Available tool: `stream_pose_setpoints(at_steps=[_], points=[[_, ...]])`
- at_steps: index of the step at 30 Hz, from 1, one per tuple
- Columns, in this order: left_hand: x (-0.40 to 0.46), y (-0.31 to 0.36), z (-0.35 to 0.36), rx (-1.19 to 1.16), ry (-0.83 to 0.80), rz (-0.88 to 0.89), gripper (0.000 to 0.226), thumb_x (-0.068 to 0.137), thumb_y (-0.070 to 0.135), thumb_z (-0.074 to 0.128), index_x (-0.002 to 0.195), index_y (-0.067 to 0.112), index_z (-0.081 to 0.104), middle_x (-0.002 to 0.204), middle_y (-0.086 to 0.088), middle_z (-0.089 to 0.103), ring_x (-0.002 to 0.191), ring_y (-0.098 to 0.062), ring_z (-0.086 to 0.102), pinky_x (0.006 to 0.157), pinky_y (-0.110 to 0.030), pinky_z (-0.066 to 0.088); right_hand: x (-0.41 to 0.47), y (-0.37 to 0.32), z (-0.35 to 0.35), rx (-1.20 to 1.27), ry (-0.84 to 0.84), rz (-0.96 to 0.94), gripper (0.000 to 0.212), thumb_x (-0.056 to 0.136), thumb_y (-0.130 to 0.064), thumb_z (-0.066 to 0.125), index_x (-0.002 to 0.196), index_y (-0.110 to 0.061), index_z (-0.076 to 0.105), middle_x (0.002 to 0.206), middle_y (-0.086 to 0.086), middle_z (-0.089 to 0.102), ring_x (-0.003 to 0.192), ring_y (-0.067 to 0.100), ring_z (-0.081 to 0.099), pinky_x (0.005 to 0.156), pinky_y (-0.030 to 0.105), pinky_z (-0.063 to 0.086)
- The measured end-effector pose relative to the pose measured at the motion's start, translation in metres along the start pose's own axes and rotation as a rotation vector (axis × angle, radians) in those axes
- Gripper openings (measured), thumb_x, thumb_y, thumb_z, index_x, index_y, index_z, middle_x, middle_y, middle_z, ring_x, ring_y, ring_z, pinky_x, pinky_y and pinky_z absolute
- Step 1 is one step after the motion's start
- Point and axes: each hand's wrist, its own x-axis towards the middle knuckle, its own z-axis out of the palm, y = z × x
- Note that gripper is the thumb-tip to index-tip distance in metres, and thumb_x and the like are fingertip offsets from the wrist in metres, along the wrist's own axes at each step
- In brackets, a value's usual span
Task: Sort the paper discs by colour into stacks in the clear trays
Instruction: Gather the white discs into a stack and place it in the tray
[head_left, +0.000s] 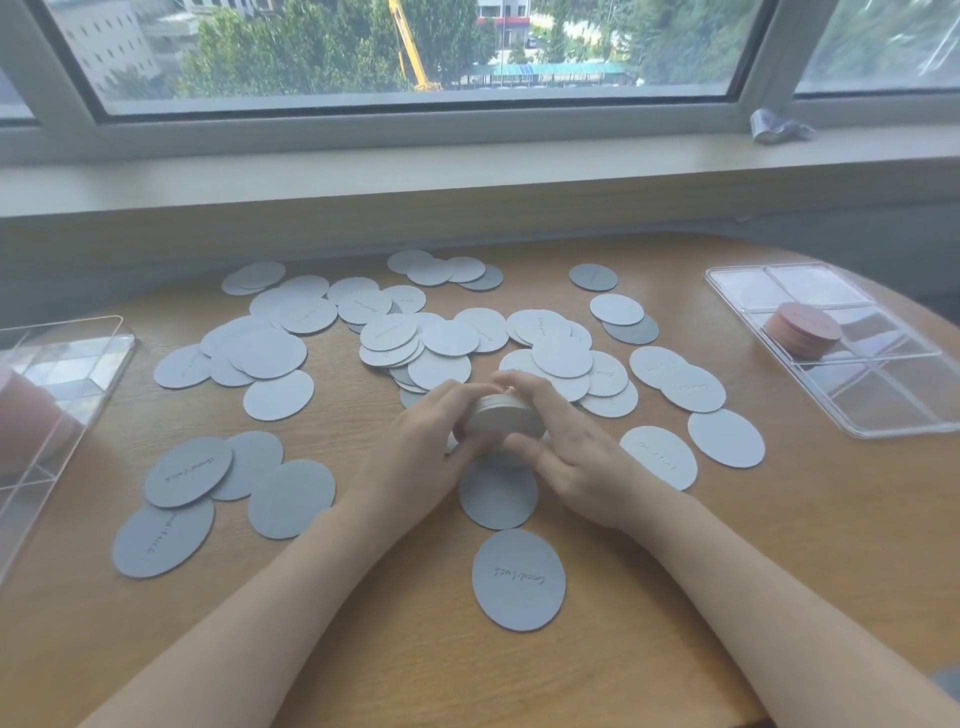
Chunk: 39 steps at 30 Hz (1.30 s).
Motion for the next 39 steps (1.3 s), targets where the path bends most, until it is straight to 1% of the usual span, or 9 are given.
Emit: stream_pose_setpoints(at_steps=[5,10,15,18,22,26,31,34,39], points=[[-0.001,0.000,-0.001,-0.026,-0.008,-0.028,0.019,0.093,0.028,0.069,0.109,0.026,0.059,0.084,0.020,0.055,0.082,0.005,0.051,0.068,-0.011,0.035,0.013,0.028,-0.025,-0.289,0.286,0.058,0.053,0.093,-0.050,0.041,0.134,-0.019,0.054,0.133,-0.005,0.048,0.121,0.013,0.047,0.101,0.035,0.037],[-0.001,-0.001,-0.002,-0.031,-0.022,-0.044,0.016,0.093,0.030,0.069,0.102,0.022,0.059,0.083,0.014,0.055,0.079,0.000,0.051,0.066,-0.013,0.036,0.026,0.059,-0.039,-0.672,-0.003,0.317,0.096,0.071,-0.081,0.027,0.149,-0.025,0.039,0.159,-0.001,0.029,0.146,0.020,0.024,0.117,0.041,0.018],[-0.001,0.002,-0.004,-0.025,-0.028,-0.052,0.015,0.093,0.030,0.069,0.101,0.022,0.059,0.082,0.014,0.054,0.078,0.003,0.050,0.066,-0.010,0.036,0.027,0.065,-0.034,-0.764,0.176,0.154,0.051,0.088,-0.054,0.062,0.127,-0.022,0.062,0.128,-0.001,0.061,0.117,0.023,0.055,0.102,0.035,0.032],[0.000,0.003,-0.004,-0.030,-0.027,-0.044,0.015,0.093,0.027,0.069,0.103,0.022,0.060,0.081,0.016,0.053,0.074,0.006,0.049,0.065,-0.010,0.035,0.026,0.062,-0.031,-0.824,0.323,0.041,0.036,0.094,-0.046,0.051,0.106,-0.018,0.070,0.099,0.000,0.071,0.087,0.026,0.065,0.084,0.036,0.043],[-0.001,0.004,-0.005,-0.051,-0.023,-0.035,0.016,0.092,0.024,0.070,0.105,0.021,0.061,0.080,0.019,0.050,0.072,0.008,0.049,0.064,-0.010,0.034,0.021,0.051,-0.033,-0.735,0.520,0.023,0.030,0.098,-0.031,0.043,0.094,-0.013,0.068,0.074,0.002,0.066,0.065,0.032,0.060,0.059,0.036,0.045],[0.000,0.005,-0.006,-0.059,-0.011,-0.060,0.020,0.092,0.023,0.071,0.109,0.022,0.061,0.078,0.021,0.050,0.072,0.009,0.051,0.066,-0.009,0.036,0.012,0.036,-0.029,-0.498,0.639,0.004,0.027,0.101,-0.025,0.046,0.104,-0.011,0.069,0.085,0.003,0.070,0.076,0.022,0.060,0.067,0.035,0.047],[0.000,0.007,-0.006,-0.060,0.001,-0.078,0.042,0.091,0.020,0.072,0.130,0.023,0.059,0.088,0.027,0.051,0.077,0.016,0.049,0.072,-0.004,0.034,0.002,0.007,-0.022,0.082,0.463,0.062,0.017,0.098,-0.014,0.059,0.107,-0.021,0.072,0.093,-0.011,0.071,0.089,0.010,0.063,0.077,0.020,0.047],[0.002,0.003,-0.003,-0.032,0.000,-0.070,0.050,0.091,0.025,0.071,0.138,0.023,0.055,0.097,0.016,0.054,0.079,0.011,0.049,0.076,-0.010,0.034,0.003,0.005,-0.015,0.126,0.328,0.066,0.021,0.096,-0.008,0.061,0.112,-0.019,0.072,0.090,-0.016,0.072,0.084,0.003,0.065,0.079,0.016,0.047],[0.002,0.003,-0.003,-0.058,0.010,-0.046,0.028,0.089,0.020,0.073,0.116,0.021,0.065,0.082,0.027,0.052,0.073,0.008,0.051,0.068,-0.006,0.035,0.006,0.017,-0.011,-0.026,0.176,-0.018,0.043,0.104,-0.042,0.040,0.109,-0.016,0.074,0.103,-0.005,0.070,0.103,0.015,0.061,0.090,0.034,0.044]])
